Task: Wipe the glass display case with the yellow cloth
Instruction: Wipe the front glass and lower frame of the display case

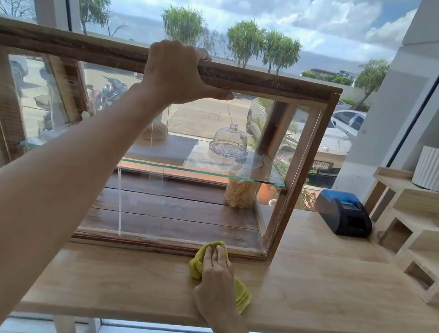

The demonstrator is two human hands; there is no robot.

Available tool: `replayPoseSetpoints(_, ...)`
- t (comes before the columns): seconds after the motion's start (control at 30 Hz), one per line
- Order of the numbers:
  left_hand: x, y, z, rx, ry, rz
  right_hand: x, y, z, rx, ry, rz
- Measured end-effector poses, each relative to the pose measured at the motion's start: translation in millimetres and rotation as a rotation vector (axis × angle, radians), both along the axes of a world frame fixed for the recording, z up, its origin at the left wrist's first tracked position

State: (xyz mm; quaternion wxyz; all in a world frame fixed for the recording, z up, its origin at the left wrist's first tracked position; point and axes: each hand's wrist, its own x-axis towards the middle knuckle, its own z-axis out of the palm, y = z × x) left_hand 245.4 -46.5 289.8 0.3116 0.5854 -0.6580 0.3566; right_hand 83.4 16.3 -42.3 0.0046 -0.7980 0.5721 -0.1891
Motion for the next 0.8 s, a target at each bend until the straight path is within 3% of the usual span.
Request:
replayPoseSetpoints(0.13, 0, 1, 0, 0.005, 0.005, -0.009, -6, 6, 13, 0.132, -0.174, 0.107)
replayPoseSetpoints(0.23, -1, 3, 0, 0.006, 0.007, -0.002, -19, 13, 16, 0.136, -0.669, 0.008)
replayPoseSetpoints(0.3, -1, 2, -1, -0.001, 0.010, -0.002, -26, 18, 20, 0.034, -0.917, -0.179)
replayPoseSetpoints(0.37, -1, 1, -1, -0.004, 0.017, 0.000, -34, 15, 29, -0.182, -1.034, -0.284)
replayPoseSetpoints(0.43, -2, 2, 0, 0.000, 0.015, 0.004, -43, -2, 39, -0.388, -0.971, -0.279)
replayPoseSetpoints(0.53, -2, 3, 0, 0.007, 0.016, 0.007, -52, -33, 43, -0.518, -0.669, -0.169)
replayPoseSetpoints(0.63, -1, 3, -1, 0.003, 0.022, 0.008, -49, -46, 34, -0.463, -0.421, -0.145)
replayPoseSetpoints(0.8, -1, 2, 0, 0.002, 0.022, 0.006, -35, -37, -2, -0.256, -0.293, -0.270)
